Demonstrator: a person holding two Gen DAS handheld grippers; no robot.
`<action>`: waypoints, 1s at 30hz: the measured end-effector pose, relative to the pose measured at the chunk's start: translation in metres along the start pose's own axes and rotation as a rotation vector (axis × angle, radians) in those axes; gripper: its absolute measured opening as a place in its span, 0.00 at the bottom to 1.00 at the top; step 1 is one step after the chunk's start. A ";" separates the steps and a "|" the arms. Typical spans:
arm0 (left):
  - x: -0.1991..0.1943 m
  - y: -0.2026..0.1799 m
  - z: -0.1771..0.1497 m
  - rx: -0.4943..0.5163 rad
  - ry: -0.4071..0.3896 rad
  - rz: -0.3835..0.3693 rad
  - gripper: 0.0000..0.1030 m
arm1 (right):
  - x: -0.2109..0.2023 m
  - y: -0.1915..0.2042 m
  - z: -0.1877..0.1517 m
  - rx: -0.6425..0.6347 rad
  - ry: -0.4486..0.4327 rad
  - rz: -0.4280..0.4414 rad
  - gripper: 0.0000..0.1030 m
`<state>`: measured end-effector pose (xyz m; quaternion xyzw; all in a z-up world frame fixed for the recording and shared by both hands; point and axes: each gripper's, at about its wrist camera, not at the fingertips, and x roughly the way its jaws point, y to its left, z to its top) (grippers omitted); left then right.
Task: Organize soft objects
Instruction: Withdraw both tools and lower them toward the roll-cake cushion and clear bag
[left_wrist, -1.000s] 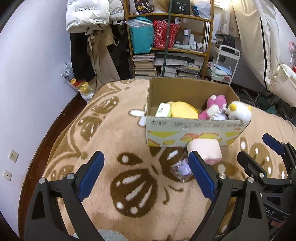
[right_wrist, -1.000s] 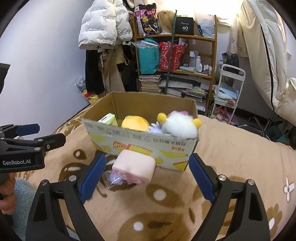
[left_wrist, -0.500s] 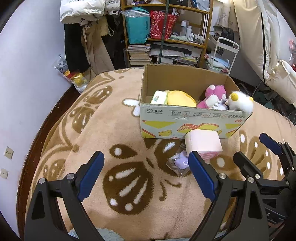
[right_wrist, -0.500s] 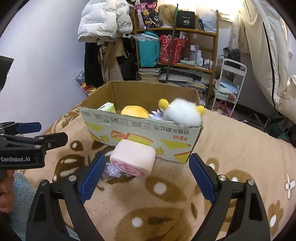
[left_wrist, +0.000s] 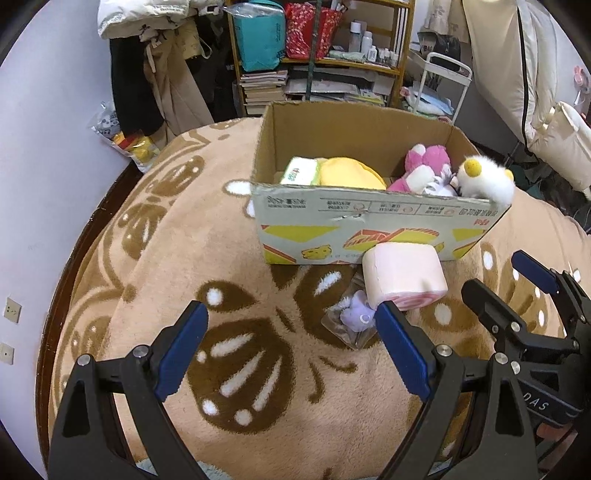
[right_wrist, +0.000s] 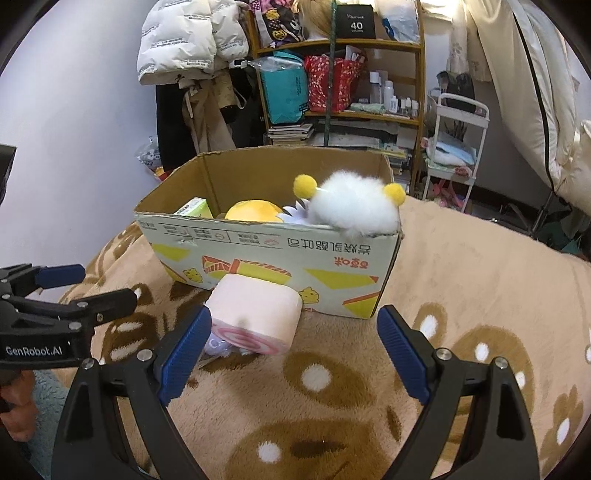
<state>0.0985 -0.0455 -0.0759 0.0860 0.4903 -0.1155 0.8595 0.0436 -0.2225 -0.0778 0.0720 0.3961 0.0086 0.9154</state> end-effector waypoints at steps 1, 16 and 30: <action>0.002 -0.001 0.000 0.001 0.005 -0.003 0.88 | 0.002 -0.001 0.000 0.004 0.002 0.001 0.93; 0.031 -0.012 0.002 0.037 0.042 -0.015 0.88 | 0.028 -0.016 0.003 0.045 0.020 0.008 0.93; 0.063 -0.021 -0.003 0.075 0.126 -0.054 0.88 | 0.055 -0.033 0.000 0.114 0.081 0.085 0.93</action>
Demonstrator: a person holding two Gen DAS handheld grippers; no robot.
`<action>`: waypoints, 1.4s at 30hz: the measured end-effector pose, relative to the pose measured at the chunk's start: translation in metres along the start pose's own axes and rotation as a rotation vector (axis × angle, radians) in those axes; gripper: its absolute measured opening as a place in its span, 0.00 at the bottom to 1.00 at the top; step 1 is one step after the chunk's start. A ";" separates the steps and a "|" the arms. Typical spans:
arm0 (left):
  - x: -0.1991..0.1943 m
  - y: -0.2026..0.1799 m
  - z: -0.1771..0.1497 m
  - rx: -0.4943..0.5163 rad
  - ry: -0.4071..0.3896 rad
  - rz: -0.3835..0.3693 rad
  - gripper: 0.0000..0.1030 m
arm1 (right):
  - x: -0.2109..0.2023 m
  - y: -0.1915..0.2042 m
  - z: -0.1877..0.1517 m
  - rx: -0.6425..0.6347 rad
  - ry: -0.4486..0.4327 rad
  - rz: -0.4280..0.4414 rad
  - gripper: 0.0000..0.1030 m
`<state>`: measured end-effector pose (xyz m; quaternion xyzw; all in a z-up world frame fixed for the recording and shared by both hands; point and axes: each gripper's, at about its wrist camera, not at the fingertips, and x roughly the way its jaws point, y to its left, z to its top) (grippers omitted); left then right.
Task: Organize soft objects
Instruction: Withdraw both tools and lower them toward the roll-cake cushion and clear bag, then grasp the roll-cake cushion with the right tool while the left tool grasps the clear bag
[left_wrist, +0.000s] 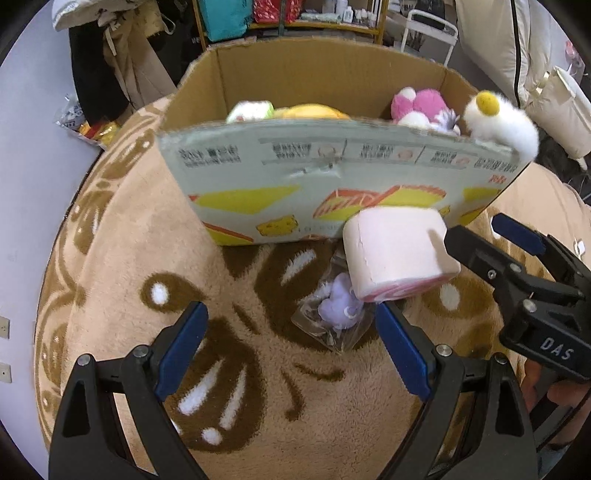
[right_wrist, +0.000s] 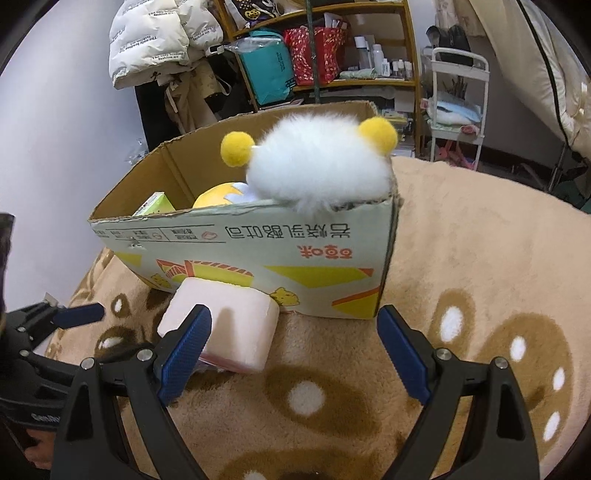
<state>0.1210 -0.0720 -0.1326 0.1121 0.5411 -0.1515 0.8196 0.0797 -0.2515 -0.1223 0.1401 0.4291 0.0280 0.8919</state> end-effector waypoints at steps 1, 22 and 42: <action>0.003 0.000 0.000 0.001 0.009 -0.003 0.88 | 0.002 -0.001 0.000 -0.002 0.004 0.007 0.93; 0.057 -0.008 -0.001 0.063 0.121 -0.055 0.88 | 0.025 0.020 -0.008 -0.066 0.083 0.155 0.22; 0.067 -0.021 -0.006 0.098 0.048 -0.057 0.76 | 0.016 0.018 -0.009 -0.048 0.068 0.119 0.21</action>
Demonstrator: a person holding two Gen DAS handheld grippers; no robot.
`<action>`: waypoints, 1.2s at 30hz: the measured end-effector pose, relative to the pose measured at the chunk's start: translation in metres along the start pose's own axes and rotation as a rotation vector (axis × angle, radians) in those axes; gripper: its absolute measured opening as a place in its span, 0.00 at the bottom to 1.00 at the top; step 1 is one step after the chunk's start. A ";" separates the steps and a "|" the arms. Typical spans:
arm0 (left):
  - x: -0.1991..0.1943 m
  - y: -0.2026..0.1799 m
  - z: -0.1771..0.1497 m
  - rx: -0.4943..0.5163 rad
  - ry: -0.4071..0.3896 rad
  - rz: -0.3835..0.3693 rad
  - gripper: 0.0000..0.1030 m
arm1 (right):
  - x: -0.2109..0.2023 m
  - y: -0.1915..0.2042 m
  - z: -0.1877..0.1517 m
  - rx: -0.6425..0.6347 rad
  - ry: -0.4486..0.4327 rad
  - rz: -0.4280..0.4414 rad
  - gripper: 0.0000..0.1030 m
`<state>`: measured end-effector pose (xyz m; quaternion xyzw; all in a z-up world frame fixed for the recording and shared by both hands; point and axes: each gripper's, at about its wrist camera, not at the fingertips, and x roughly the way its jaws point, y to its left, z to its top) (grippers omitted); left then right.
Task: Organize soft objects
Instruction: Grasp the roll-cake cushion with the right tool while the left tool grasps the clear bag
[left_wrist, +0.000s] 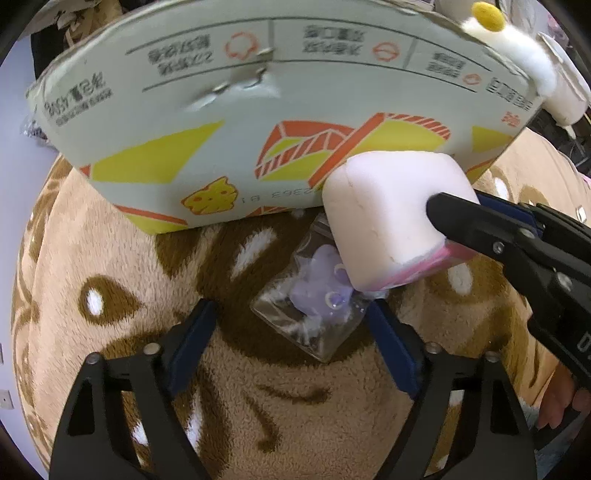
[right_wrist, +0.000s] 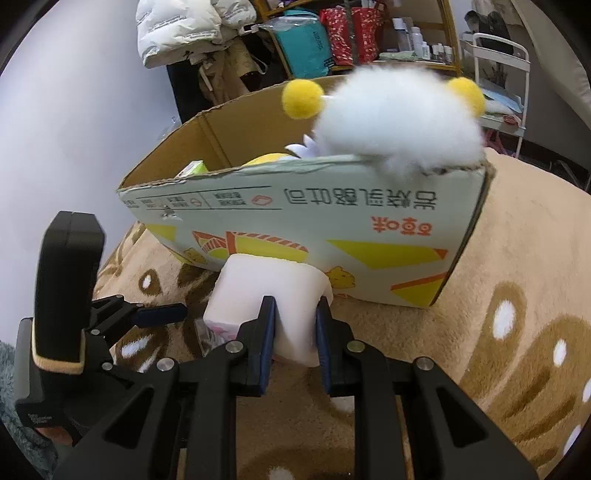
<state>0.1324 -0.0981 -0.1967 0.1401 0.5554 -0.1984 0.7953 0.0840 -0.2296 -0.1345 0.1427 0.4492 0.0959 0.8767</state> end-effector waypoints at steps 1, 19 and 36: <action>-0.001 -0.002 -0.001 0.009 -0.005 0.001 0.74 | 0.000 0.000 0.000 0.001 0.000 -0.002 0.21; -0.008 -0.026 0.005 0.090 -0.063 0.013 0.65 | 0.011 0.000 0.003 0.031 0.021 0.003 0.22; -0.012 -0.046 0.011 0.121 -0.062 -0.033 0.36 | 0.003 -0.008 0.000 0.050 -0.001 0.001 0.22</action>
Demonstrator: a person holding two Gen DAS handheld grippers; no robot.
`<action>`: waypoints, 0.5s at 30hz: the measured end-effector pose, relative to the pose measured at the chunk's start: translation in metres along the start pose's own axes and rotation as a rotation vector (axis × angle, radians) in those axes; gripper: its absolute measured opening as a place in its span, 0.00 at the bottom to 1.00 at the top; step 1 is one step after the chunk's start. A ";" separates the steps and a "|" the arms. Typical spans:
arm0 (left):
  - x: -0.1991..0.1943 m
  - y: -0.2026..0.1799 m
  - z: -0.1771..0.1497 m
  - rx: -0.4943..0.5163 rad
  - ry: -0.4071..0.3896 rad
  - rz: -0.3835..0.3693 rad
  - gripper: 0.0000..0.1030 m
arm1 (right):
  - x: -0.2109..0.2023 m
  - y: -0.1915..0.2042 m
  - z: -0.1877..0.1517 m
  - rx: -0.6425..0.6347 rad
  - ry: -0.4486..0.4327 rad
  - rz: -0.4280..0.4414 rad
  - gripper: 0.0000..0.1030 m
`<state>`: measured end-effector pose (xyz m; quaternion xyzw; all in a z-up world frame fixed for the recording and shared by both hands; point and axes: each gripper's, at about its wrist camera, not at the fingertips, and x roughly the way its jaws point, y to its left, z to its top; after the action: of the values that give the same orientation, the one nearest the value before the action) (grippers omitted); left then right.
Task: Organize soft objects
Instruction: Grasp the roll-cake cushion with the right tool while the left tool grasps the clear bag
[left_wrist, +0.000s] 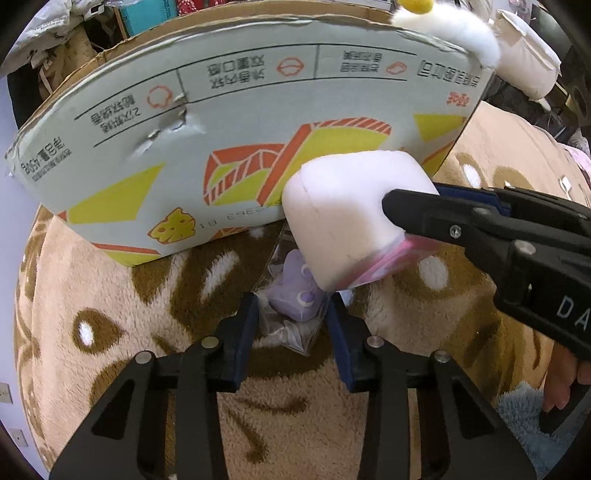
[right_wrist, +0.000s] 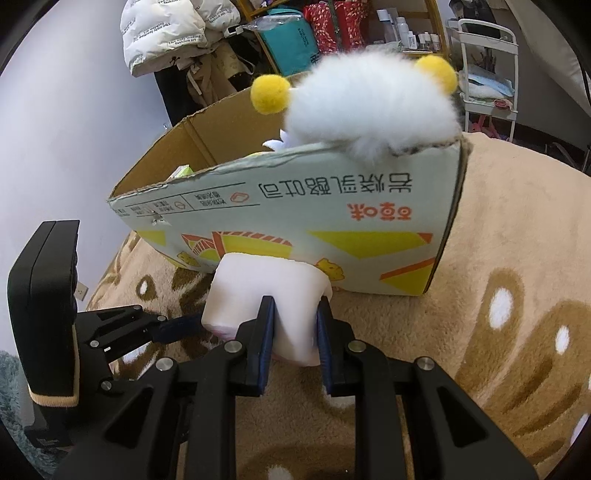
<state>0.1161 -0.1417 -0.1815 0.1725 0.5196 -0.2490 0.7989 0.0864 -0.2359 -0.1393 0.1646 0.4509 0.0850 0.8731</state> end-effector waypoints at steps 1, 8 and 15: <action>0.000 -0.004 0.001 0.001 0.001 0.000 0.36 | -0.001 0.001 -0.001 0.000 -0.002 -0.001 0.22; -0.017 0.005 -0.003 -0.016 0.003 -0.012 0.35 | -0.016 0.008 -0.007 -0.026 -0.036 -0.028 0.22; -0.035 0.002 -0.008 -0.022 -0.008 -0.002 0.30 | -0.033 0.021 -0.009 -0.066 -0.064 -0.068 0.20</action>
<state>0.0994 -0.1281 -0.1523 0.1621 0.5191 -0.2446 0.8027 0.0600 -0.2243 -0.1120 0.1229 0.4250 0.0650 0.8944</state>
